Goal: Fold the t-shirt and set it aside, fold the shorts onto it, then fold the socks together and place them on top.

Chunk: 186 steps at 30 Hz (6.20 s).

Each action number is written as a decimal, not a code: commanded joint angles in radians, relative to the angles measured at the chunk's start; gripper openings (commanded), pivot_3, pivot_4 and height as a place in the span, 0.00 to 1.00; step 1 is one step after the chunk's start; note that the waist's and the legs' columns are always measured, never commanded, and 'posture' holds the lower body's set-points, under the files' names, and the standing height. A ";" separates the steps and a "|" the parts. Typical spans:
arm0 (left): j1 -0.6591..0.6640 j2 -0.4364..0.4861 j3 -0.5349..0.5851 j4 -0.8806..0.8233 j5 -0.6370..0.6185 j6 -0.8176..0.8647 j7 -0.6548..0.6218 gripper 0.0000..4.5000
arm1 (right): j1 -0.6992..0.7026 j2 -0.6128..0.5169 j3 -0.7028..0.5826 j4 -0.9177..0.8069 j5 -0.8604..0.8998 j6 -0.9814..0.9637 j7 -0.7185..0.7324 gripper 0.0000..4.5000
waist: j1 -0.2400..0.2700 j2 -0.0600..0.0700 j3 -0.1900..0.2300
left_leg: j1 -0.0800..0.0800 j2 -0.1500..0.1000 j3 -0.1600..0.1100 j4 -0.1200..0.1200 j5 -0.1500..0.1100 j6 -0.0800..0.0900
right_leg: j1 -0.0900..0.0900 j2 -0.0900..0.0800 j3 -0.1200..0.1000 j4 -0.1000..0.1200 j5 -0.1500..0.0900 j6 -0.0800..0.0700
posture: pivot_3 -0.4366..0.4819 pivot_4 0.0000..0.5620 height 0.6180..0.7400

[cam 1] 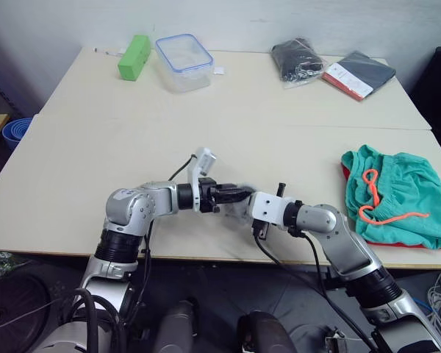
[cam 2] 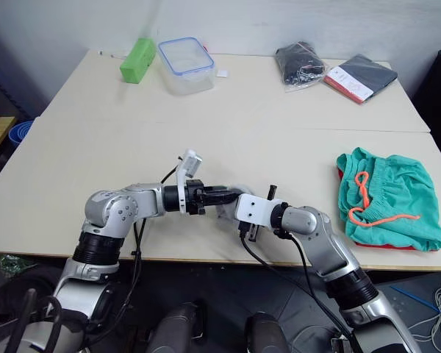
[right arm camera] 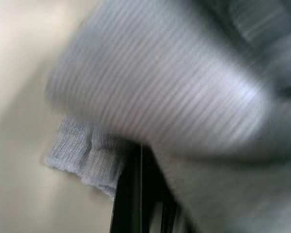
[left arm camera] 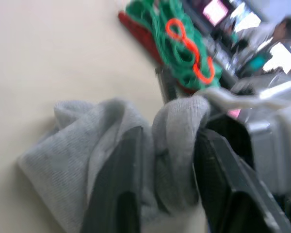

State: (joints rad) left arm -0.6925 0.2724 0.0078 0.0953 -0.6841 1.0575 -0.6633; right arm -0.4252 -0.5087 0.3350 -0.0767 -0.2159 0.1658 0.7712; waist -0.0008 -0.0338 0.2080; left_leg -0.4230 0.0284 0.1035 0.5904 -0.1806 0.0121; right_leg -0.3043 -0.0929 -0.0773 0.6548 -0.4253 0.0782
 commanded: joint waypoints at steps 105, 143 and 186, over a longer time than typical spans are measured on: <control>0.050 0.177 -0.117 -0.054 0.234 -0.236 -0.280 0.76 | 0.127 -0.153 -0.073 -0.237 0.202 0.248 -0.039 0.00 | -0.004 0.009 0.005 | -0.012 -0.001 -0.002 0.005 0.001 0.004 | -0.008 0.000 -0.002 0.002 0.001 0.003 | 0.48 0.27 1.00; -0.210 -0.053 -0.135 0.413 0.248 -0.025 -0.245 0.50 | 0.166 -0.160 -0.083 -0.232 0.141 0.192 -0.063 0.00 | 0.000 0.008 0.005 | -0.009 -0.001 -0.003 0.008 0.002 0.004 | -0.004 0.000 -0.002 0.004 0.001 0.003 | 0.48 0.27 1.00; -0.036 0.132 -0.181 0.037 0.257 -0.071 -0.301 1.00 | 0.208 -0.137 -0.235 -0.345 0.333 0.329 -0.024 0.09 | -0.002 0.008 0.005 | -0.008 -0.001 -0.003 0.007 0.002 0.004 | -0.004 0.000 -0.002 0.004 0.001 0.003 | 0.48 0.27 1.00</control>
State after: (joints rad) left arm -0.7415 0.3853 -0.1501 0.2086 -0.4305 1.0218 -0.9370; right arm -0.2198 -0.6504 0.1426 -0.3705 0.0708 0.4575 0.7408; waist -0.0032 -0.0259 0.2127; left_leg -0.4314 0.0271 0.1003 0.5972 -0.1788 0.0158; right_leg -0.3082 -0.0931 -0.0793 0.6582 -0.4246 0.0809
